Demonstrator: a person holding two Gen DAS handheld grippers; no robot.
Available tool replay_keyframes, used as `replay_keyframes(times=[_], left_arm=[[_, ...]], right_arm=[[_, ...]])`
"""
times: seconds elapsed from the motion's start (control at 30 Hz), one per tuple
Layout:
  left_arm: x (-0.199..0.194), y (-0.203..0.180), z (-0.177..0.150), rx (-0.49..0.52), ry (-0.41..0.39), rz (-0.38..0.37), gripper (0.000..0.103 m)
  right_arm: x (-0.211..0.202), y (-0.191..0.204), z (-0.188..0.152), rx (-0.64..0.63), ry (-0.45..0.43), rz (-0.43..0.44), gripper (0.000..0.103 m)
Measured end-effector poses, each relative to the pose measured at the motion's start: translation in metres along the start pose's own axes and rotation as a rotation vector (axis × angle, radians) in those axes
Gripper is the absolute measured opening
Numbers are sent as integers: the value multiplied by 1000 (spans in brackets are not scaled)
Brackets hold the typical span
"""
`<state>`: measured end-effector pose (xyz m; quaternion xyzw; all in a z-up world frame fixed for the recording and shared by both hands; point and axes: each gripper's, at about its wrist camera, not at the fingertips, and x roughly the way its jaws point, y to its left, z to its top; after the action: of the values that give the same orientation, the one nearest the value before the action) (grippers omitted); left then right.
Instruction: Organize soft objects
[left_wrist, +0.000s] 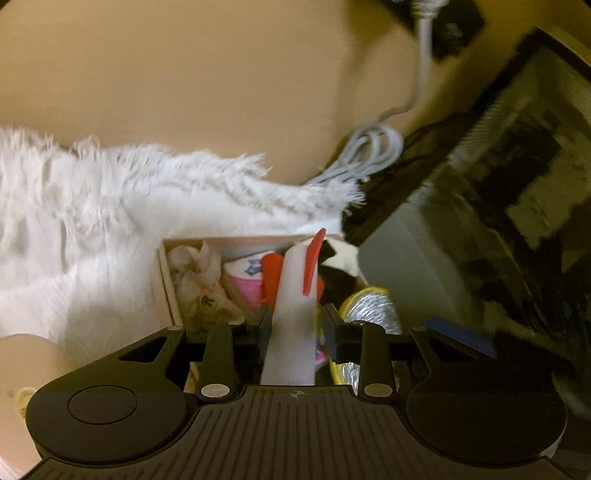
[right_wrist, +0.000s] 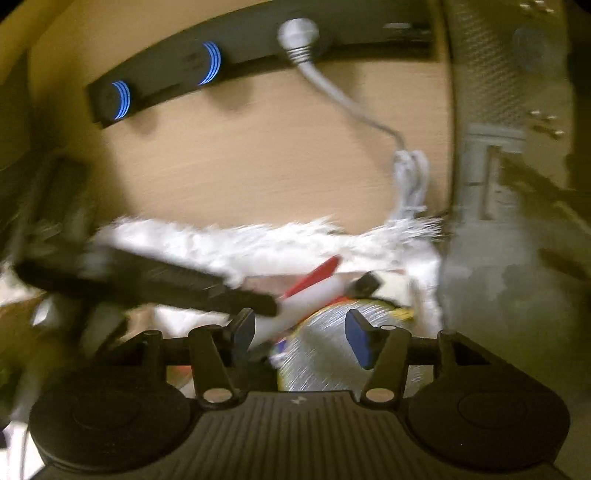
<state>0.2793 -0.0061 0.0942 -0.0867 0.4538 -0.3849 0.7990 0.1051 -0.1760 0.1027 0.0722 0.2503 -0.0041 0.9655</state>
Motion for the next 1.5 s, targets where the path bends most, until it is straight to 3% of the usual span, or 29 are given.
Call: replay_keyframes(times=[0.1, 0.17, 0.4, 0.53, 0.77, 1.03, 1.1, 1.17, 1.23, 1.3, 1.4, 1.5], left_arm=[[-4, -7, -5, 48, 2, 23, 32], [-7, -10, -9, 65, 4, 43, 29], [-7, -3, -14, 65, 15, 30, 29], [2, -3, -9, 95, 6, 66, 29], [21, 17, -1, 19, 17, 40, 29], [23, 26, 0, -17, -11, 39, 30], [25, 27, 1, -22, -10, 35, 34], [28, 29, 2, -40, 5, 24, 40], [32, 31, 0, -54, 25, 26, 39], [34, 26, -4, 2, 36, 50, 39], [22, 16, -12, 74, -18, 84, 39], [5, 12, -15, 86, -89, 52, 39]], right_arm=[[21, 3, 3, -26, 36, -138, 43], [28, 0, 0, 4, 61, -155, 40], [14, -9, -27, 63, 5, -101, 41], [2, -12, -32, 74, -44, -72, 42], [21, -15, -45, 140, 63, -10, 41], [47, -6, -29, 102, 41, 55, 41], [49, -6, -27, 99, 46, 56, 41], [46, -6, -27, 97, 57, 52, 43], [36, -4, -26, 83, 67, 30, 46], [20, 3, -28, 58, 64, -3, 47], [-11, 17, -37, 14, 38, -64, 55], [-34, 30, -54, -30, 34, -90, 56]])
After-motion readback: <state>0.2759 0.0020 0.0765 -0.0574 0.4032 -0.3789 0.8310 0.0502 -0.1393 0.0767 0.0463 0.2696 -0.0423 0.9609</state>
